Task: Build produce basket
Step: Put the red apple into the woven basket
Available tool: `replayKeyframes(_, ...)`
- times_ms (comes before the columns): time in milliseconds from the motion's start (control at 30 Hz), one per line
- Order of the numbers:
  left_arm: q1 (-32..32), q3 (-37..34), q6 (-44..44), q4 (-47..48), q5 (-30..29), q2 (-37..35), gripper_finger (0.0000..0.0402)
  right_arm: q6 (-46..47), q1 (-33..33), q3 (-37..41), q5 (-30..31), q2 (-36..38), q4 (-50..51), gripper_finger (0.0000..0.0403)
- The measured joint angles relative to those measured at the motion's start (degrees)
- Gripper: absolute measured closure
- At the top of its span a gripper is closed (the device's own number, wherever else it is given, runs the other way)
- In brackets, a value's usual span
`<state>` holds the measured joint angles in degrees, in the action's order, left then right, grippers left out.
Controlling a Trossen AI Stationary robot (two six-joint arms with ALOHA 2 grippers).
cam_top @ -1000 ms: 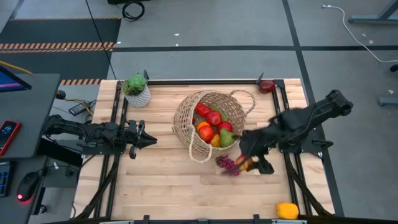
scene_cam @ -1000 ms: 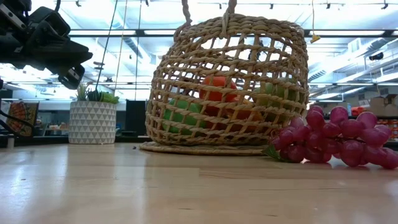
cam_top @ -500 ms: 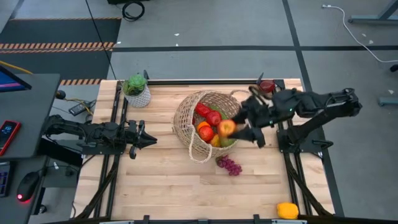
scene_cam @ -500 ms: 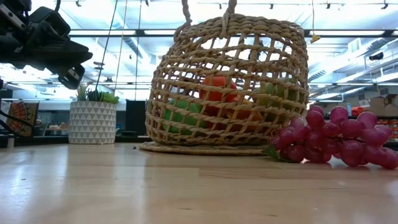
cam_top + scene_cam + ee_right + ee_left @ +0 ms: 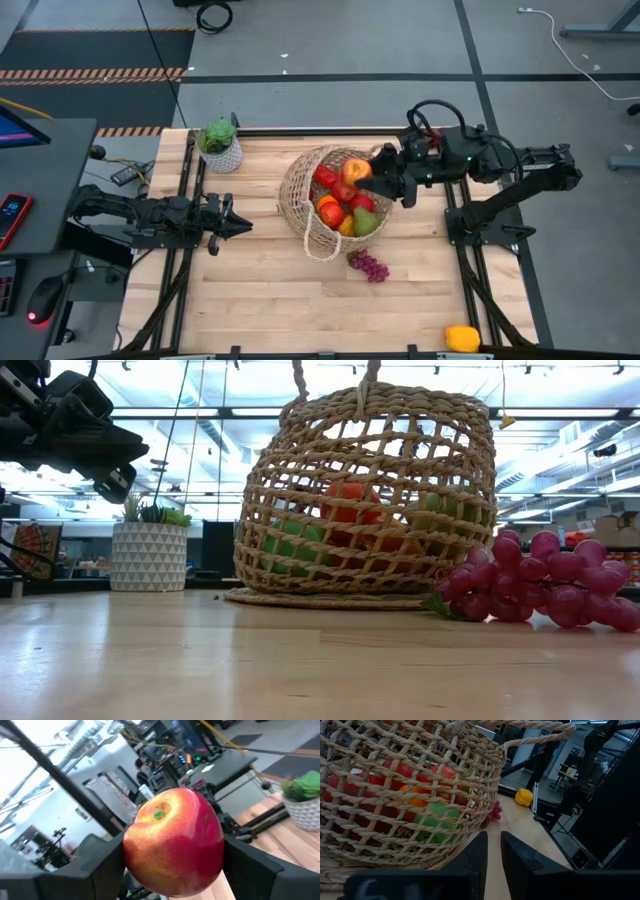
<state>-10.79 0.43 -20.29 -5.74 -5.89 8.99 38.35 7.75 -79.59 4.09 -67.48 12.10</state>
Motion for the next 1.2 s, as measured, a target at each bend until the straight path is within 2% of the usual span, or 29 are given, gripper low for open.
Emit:
replayKeyframes(300,0.0,0.01,0.02,0.0,-0.02,0.0,0.034,3.23,-0.11,0.0,1.04,-0.02,2.23,0.0108)
replayKeyframes(467,0.0,0.0,0.01,0.0,-0.02,0.0,0.0345,0.5,-1.03,0.0,1.24,-0.02,2.24,0.0108)
replayKeyframes(567,0.0,0.0,0.0,0.0,-0.02,0.0,0.0346,-4.26,-1.68,0.0,2.32,-0.02,2.23,0.0108)
replayKeyframes(667,0.0,0.0,0.0,0.0,-0.01,0.0,0.0343,-15.21,-2.08,0.0,3.91,-0.02,2.19,0.0108)
replayKeyframes(800,0.0,0.0,0.01,0.0,-0.02,0.0,0.0339,-38.16,-2.28,0.0,5.48,-0.02,2.27,0.0108)
replayKeyframes(933,0.0,0.0,0.02,0.0,-0.02,0.0,0.0339,-58.86,-3.17,0.0,9.57,-0.02,2.59,0.0108)
replayKeyframes(1200,0.0,0.0,0.0,0.0,-0.02,0.0,0.0343,-82.01,-4.26,0.0,19.56,-0.25,-0.02,0.0108)
